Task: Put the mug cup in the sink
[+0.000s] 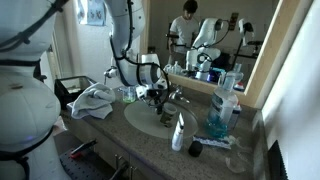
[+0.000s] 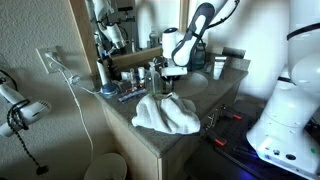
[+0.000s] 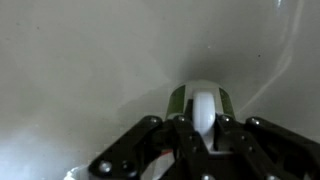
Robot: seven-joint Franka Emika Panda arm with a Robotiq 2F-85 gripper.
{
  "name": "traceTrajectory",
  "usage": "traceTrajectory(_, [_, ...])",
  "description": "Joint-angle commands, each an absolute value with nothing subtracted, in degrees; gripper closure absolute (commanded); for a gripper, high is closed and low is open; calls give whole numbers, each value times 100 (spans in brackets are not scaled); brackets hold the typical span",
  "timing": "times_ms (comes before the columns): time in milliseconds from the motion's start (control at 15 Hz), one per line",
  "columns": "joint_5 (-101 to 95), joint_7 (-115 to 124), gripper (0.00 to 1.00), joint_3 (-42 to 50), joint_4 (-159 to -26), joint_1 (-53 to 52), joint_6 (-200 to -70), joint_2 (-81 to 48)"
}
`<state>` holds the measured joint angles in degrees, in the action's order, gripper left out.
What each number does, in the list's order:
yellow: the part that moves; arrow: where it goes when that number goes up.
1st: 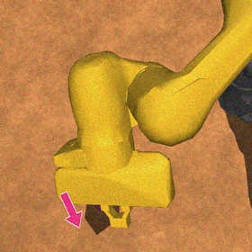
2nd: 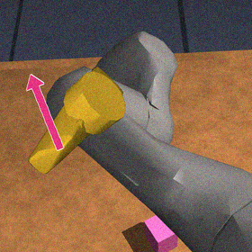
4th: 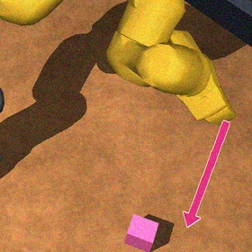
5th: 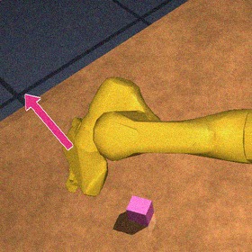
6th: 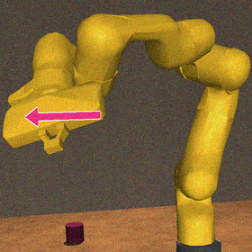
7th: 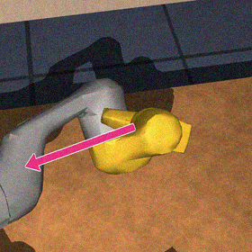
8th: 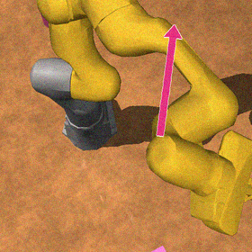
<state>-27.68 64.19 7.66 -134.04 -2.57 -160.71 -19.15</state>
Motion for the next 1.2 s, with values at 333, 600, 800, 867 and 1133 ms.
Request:
traceTrajectory(333, [-2694, 6329, 98, 1675, -12884, -1075, -16496, -2575])
traceTrajectory(600, [-2488, 6174, 79, 1737, -12867, -1132, -16539, -2668])
traceTrajectory(800, [-2284, 6094, 52, 1703, -12866, -1127, -16555, -2691])
traceTrajectory(867, [-2220, 6032, 43, 1715, -12849, -1150, -16543, -2692])
traceTrajectory(1133, [-2058, 5848, 15, 1762, -12797, -1214, -16515, -2698])
